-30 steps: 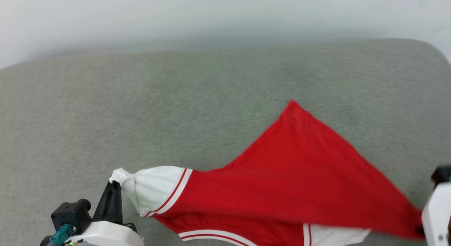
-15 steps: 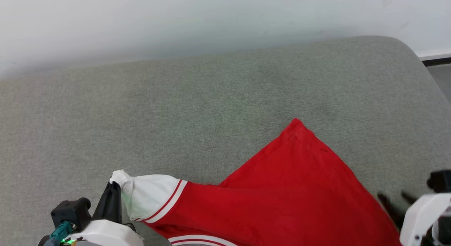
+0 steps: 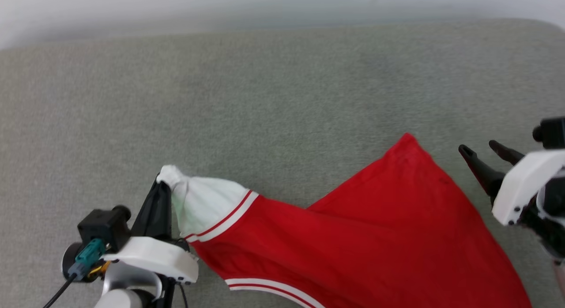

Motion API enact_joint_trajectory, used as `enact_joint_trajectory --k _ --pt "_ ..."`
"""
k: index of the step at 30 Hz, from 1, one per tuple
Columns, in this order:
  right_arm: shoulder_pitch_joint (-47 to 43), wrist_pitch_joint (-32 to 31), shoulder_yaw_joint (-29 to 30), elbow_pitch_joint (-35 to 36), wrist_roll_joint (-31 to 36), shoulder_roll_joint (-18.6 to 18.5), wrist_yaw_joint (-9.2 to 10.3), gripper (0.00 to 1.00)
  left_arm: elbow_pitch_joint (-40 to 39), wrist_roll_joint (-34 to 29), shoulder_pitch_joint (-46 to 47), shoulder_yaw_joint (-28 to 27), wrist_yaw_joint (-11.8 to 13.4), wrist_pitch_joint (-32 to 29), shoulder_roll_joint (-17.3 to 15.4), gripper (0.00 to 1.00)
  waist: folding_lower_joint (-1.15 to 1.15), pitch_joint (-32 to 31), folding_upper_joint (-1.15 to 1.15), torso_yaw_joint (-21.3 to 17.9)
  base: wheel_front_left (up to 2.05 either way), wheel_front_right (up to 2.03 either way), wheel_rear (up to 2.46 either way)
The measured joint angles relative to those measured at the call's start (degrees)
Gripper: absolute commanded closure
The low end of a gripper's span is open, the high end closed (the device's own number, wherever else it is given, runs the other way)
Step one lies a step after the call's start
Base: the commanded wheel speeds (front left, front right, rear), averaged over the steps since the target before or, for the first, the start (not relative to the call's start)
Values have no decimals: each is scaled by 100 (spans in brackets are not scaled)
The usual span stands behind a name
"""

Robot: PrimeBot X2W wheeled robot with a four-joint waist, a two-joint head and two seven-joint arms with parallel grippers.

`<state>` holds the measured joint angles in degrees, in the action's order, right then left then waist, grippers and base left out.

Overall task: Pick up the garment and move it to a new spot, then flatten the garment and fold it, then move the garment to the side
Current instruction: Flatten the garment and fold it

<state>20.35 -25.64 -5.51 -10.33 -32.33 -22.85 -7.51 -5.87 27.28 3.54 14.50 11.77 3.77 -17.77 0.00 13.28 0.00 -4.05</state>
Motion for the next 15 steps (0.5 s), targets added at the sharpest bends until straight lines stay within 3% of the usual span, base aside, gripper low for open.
enact_joint_trajectory --k 7,15 --pt "869 -1855 -504 -202 -260 -444 0 0 -1 -114 453 223 -103 118 153 100 0 489 0 356 0 0 0" --pt "1369 -2297 -1094 -591 -375 -510 0 0 115 -151 795 356 -169 289 287 100 1 1031 0 672 0 0 0"
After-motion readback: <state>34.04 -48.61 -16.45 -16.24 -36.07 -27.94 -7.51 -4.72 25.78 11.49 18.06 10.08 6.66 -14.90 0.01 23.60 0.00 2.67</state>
